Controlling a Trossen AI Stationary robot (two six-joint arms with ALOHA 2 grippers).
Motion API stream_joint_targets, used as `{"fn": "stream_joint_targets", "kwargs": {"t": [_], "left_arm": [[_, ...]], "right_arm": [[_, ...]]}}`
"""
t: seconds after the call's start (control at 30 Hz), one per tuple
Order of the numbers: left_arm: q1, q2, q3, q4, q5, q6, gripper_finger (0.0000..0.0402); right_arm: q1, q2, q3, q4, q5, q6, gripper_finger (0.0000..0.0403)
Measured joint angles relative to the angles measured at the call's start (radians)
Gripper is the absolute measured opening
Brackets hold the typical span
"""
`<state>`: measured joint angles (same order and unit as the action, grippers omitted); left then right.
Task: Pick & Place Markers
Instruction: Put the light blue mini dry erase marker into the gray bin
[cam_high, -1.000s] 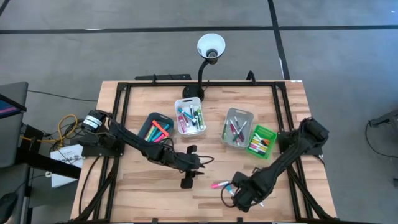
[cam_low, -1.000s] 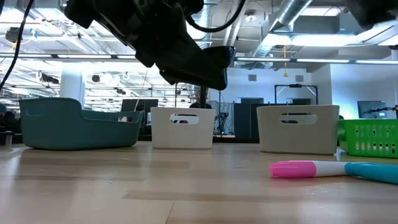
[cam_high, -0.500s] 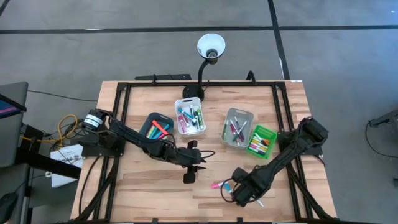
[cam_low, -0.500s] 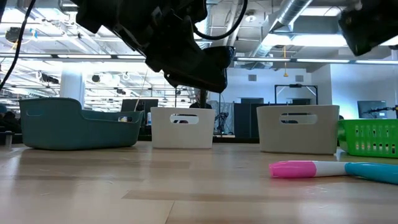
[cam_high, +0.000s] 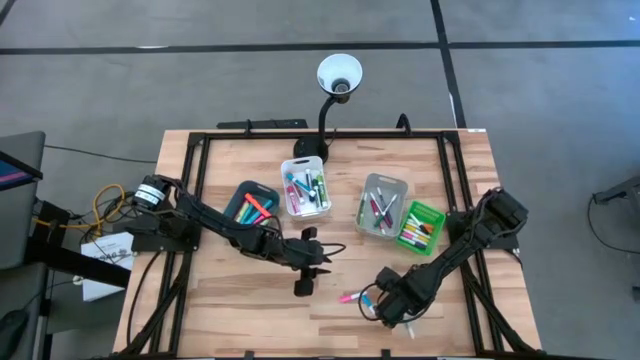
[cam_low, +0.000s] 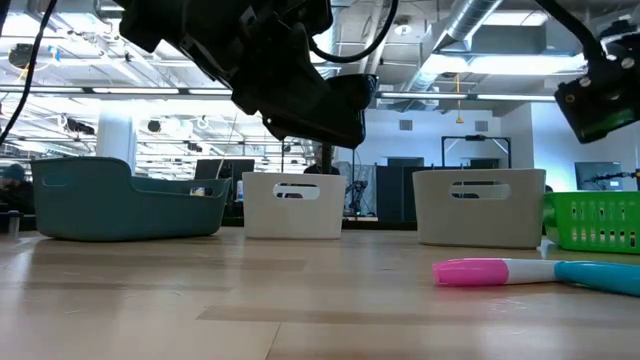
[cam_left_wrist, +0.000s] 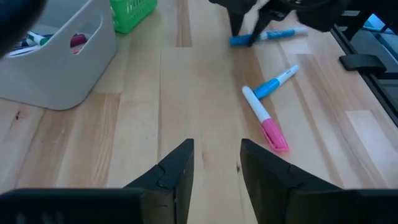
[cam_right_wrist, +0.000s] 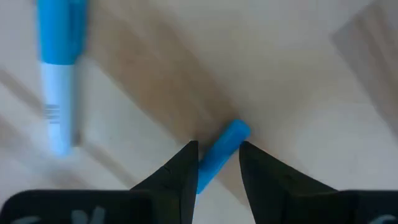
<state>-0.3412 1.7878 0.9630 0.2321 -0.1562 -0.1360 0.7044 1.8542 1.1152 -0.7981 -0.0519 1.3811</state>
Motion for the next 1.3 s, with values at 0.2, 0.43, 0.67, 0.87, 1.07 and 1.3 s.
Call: {"fn": "stream_joint_targets", "kwargs": {"t": [0.2,0.43,0.67,0.87,1.07,1.3], "left_arm": [[0.0,0.0,0.0,0.0,0.0,0.0,0.0127],[0.0,0.0,0.0,0.0,0.0,0.0,0.0127],[0.0,0.0,0.0,0.0,0.0,0.0,0.0127],[0.0,0.0,0.0,0.0,0.0,0.001,0.0127],[0.0,0.0,0.0,0.0,0.0,0.003,0.0127],[0.0,0.0,0.0,0.0,0.0,0.003,0.0127]], "right_arm": [[-0.005,-0.004,-0.029,0.012,0.0,0.006,0.0097],[-0.036,-0.008,-0.05,0.056,-0.014,-0.001,0.002],[-0.115,-0.026,0.039,-0.016,0.04,-0.084,0.0044],[-0.214,-0.135,0.102,-0.044,0.214,-0.264,0.0029],[-0.331,-0.298,0.109,-0.07,0.431,-0.343,0.0019],[-0.482,-0.427,0.107,-0.177,0.61,-0.343,0.0048]]}}
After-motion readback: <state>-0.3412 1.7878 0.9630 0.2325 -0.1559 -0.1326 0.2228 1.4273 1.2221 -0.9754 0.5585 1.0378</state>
